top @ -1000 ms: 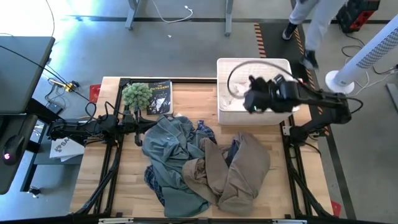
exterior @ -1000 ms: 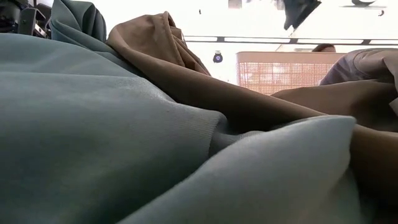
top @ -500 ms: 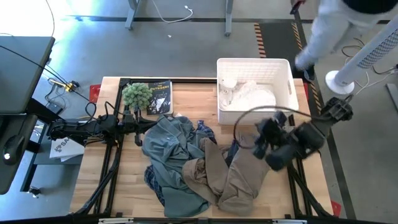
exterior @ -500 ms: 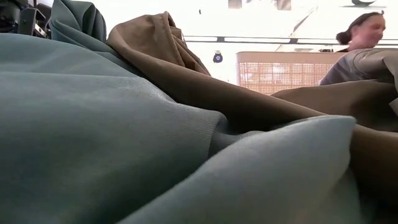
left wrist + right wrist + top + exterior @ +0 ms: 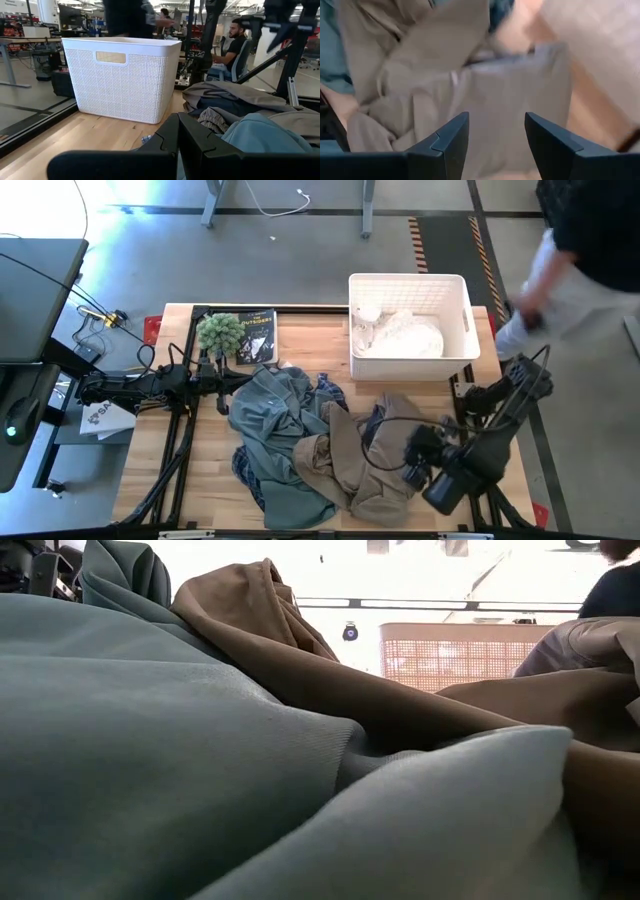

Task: Sort clothes
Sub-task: Put the brown and blue jacket into the white laundry organizer

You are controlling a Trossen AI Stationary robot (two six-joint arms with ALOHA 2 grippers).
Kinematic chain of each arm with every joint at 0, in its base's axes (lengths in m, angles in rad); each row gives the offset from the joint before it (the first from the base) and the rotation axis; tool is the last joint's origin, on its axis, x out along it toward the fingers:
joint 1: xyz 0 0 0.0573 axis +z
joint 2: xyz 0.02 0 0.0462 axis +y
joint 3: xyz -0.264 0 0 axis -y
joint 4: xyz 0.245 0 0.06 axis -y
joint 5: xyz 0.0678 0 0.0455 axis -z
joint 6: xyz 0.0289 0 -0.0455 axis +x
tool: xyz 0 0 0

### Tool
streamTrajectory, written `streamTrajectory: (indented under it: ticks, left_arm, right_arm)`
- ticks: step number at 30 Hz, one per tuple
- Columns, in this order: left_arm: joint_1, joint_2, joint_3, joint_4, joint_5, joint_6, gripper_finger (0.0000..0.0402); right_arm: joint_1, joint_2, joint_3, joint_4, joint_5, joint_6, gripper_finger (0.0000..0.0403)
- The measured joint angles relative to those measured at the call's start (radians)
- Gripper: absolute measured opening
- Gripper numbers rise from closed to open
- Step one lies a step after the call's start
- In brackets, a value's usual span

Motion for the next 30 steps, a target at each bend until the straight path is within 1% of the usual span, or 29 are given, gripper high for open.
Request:
streamTrajectory:
  ticks: [4, 6, 13, 15, 19, 22, 24, 27, 30]
  left_arm:
    - [0.000, 0.000, 0.000, 0.000, 0.000, 0.000, 0.0001]
    - [0.000, 0.000, 0.000, 0.000, 0.000, 0.000, 0.0001]
    - [0.000, 0.000, 0.000, 0.000, 0.000, 0.000, 0.0001]
    - [0.000, 0.000, 0.000, 0.000, 0.000, 0.000, 0.0001]
    - [0.000, 0.000, 0.000, 0.000, 0.000, 0.000, 0.0001]
    - [0.000, 0.000, 0.000, 0.000, 0.000, 0.000, 0.0001]
    - [0.000, 0.000, 0.000, 0.000, 0.000, 0.000, 0.0001]
    - [0.000, 0.000, 0.000, 0.000, 0.000, 0.000, 0.0001]
    - [0.000, 0.000, 0.000, 0.000, 0.000, 0.000, 0.0001]
  right_arm:
    - [-0.013, 0.044, 0.000, 0.000, -0.099, 0.073, 0.0202]
    - [-0.015, 0.051, 0.000, 0.000, -0.123, 0.083, 0.0218]
    - [-0.015, 0.050, 0.000, -0.001, -0.115, 0.108, 0.0288]
    - [-0.016, 0.050, 0.000, -0.002, -0.107, 0.123, 0.0298]
    - [-0.018, 0.049, -0.005, -0.001, -0.097, 0.121, 0.0302]
    - [-0.018, 0.046, -0.060, 0.004, -0.099, 0.150, 0.0303]
    - [-0.018, 0.046, -0.128, 0.032, -0.131, 0.172, 0.0303]
    - [-0.020, 0.046, -0.229, 0.140, -0.203, 0.174, 0.0303]
    - [-0.027, 0.046, -0.296, 0.236, -0.227, 0.171, 0.0303]
